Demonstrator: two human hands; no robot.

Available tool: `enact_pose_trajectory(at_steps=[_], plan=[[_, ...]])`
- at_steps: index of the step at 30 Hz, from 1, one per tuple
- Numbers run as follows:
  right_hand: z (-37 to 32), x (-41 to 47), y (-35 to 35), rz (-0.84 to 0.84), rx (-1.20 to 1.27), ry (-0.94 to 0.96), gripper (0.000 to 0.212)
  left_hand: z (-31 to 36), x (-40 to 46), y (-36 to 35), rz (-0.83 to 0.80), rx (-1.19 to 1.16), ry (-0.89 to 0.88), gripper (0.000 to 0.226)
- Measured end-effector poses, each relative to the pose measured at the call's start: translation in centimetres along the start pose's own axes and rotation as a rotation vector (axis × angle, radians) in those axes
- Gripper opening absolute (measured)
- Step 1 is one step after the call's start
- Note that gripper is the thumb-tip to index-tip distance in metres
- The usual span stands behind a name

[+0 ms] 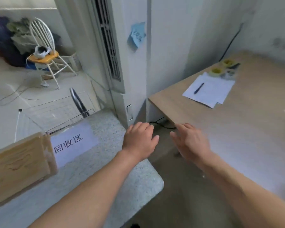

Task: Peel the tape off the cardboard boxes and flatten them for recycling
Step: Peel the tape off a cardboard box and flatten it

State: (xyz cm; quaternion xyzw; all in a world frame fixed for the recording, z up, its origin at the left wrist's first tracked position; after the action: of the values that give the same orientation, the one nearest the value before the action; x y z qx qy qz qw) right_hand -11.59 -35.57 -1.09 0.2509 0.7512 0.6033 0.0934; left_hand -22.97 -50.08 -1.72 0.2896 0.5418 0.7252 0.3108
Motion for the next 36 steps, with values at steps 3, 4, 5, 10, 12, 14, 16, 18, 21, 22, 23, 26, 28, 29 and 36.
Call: enact_pose_trajectory(at_steps=[3,4,5,10,12,14,16,18,21,22,23,26,28,29,36], plan=[[5.4,-1.0,2.4,0.042,-0.059,-0.121,0.033,5.2,3.3,-0.6,-0.044,0.017,-0.123,0.057],[6.9,-1.5,3.3,0.043,-0.085,-0.167,0.035,6.8,4.3,-0.9,-0.041,0.017,-0.171,0.055],[8.3,-2.0,4.3,0.052,-0.106,-0.215,0.037,8.4,5.4,-1.1,-0.049,0.024,-0.222,0.052],[14.4,-4.8,8.5,0.077,-0.18,-0.482,0.045,16.2,9.8,-1.9,-0.024,0.036,-0.466,0.054],[16.3,-6.2,9.8,0.069,-0.202,-0.587,0.048,19.2,10.6,-2.2,-0.042,0.022,-0.533,0.057],[18.1,-7.7,10.9,0.076,-0.218,-0.652,0.05,22.0,10.9,-2.5,-0.047,0.033,-0.6,0.053],[20.0,-9.0,12.0,0.084,-0.231,-0.707,0.052,24.6,11.5,-2.8,-0.043,0.052,-0.652,0.053],[22.1,-10.2,12.9,0.091,-0.232,-0.763,0.054,27.3,12.2,-3.1,-0.051,0.042,-0.689,0.053],[25.9,-11.6,13.9,0.091,-0.232,-0.841,0.058,31.5,13.4,-4.2,-0.063,0.039,-0.742,0.054],[27.3,-11.9,14.2,0.091,-0.235,-0.86,0.059,33.0,13.9,-4.6,-0.07,0.043,-0.754,0.054],[28.7,-12.2,14.4,0.093,-0.236,-0.877,0.06,34.5,14.4,-5.1,-0.08,0.047,-0.763,0.054],[33.4,-12.7,15.0,0.106,-0.235,-0.916,0.059,39.5,16.3,-6.4,-0.093,0.072,-0.797,0.054],[37.1,-13.2,15.5,0.115,-0.235,-0.934,0.057,43.2,17.5,-7.3,-0.096,0.085,-0.819,0.054],[39.0,-13.5,15.8,0.123,-0.231,-0.946,0.055,45.0,18.1,-7.9,-0.102,0.09,-0.824,0.054],[50.1,-17.6,18.7,0.158,-0.243,-1.109,0.04,57.0,19.6,-11.5,-0.147,0.121,-0.9,0.056]])
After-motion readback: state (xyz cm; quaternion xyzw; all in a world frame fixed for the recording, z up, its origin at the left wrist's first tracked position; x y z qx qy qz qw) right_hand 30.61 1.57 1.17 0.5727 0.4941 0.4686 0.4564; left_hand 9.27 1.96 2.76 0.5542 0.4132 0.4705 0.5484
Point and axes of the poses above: each hand's wrist, its own x-axis towards the middle knuckle, its own y-axis out of the back of the hand, z = x × y, the point moved 3 cm from there along x, towards the middle knuckle, and after that the axes turned 2 degrees about -x, right-handed, at the moved point
